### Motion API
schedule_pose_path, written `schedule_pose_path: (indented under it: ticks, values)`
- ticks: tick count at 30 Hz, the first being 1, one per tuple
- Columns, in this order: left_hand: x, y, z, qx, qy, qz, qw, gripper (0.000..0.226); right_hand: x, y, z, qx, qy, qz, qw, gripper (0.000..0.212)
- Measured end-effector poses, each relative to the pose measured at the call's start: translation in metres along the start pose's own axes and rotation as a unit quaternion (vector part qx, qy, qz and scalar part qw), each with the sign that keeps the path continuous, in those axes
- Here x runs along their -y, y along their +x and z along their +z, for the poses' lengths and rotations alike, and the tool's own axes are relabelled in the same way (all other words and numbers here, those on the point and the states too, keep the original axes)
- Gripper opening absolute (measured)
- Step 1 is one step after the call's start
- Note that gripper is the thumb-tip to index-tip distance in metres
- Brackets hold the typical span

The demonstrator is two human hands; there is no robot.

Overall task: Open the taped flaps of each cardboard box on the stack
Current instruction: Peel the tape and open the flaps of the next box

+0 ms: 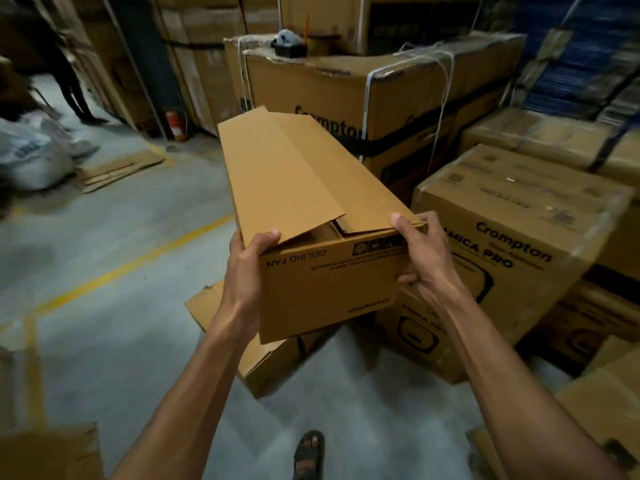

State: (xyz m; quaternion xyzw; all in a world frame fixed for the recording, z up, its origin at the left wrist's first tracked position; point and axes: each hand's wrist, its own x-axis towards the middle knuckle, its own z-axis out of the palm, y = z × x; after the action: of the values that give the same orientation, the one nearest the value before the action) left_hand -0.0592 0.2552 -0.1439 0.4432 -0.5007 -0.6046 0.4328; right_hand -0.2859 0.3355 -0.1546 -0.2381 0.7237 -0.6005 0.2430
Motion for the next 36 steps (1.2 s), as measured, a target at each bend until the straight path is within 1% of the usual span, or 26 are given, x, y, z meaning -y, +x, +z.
schedule_pose_path:
  ticks: [5, 8, 12, 15, 18, 20, 22, 25, 29, 31, 34, 36]
  values:
    - [-0.023, -0.053, 0.02, 0.05, 0.008, 0.03, 0.998, 0.035, 0.017, -0.047, -0.059, -0.034, 0.026, -0.006, 0.999, 0.033]
    - [-0.028, -0.073, 0.034, 0.088, 0.007, 0.027, 0.996, 0.041, 0.021, -0.066, -0.089, -0.066, 0.032, -0.008, 0.997, 0.034]
    - [-0.025, -0.085, 0.055, 0.134, -0.001, 0.025, 0.991, 0.039, 0.022, -0.086, -0.124, -0.106, 0.035, -0.007, 0.994, 0.032]
    - [-0.022, -0.089, 0.074, 0.166, 0.006, 0.03, 0.986, 0.052, 0.017, -0.093, -0.146, -0.144, 0.036, -0.006, 0.989, 0.036]
    - [-0.023, -0.091, 0.097, 0.207, 0.018, 0.028, 0.978, 0.045, 0.012, -0.096, -0.168, -0.188, 0.032, 0.002, 0.982, 0.037]
    - [-0.024, -0.086, 0.114, 0.236, 0.025, 0.024, 0.971, 0.046, 0.01, -0.094, -0.181, -0.218, 0.026, 0.006, 0.976, 0.04]
    - [-0.026, -0.08, 0.134, 0.267, 0.032, 0.023, 0.963, 0.053, 0.01, -0.09, -0.194, -0.248, 0.028, 0.004, 0.968, 0.038]
    - [-0.029, -0.063, 0.166, 0.305, 0.041, 0.025, 0.951, 0.056, 0.01, -0.081, -0.211, -0.291, 0.039, -0.005, 0.956, 0.033]
    - [-0.029, -0.031, 0.213, 0.351, 0.056, 0.012, 0.934, 0.065, 0.011, -0.062, -0.223, -0.35, 0.037, -0.003, 0.936, 0.035]
    - [-0.027, -0.013, 0.236, 0.369, 0.06, 0.008, 0.927, 0.061, 0.012, -0.048, -0.225, -0.374, 0.038, -0.002, 0.927, 0.035]
    - [-0.025, 0.015, 0.262, 0.397, 0.066, 0.013, 0.915, 0.043, 0.012, -0.024, -0.222, -0.403, 0.031, 0.008, 0.915, 0.034]
    - [-0.024, 0.036, 0.275, 0.407, 0.077, 0.001, 0.91, 0.041, 0.011, -0.006, -0.217, -0.417, 0.035, 0.015, 0.908, 0.033]
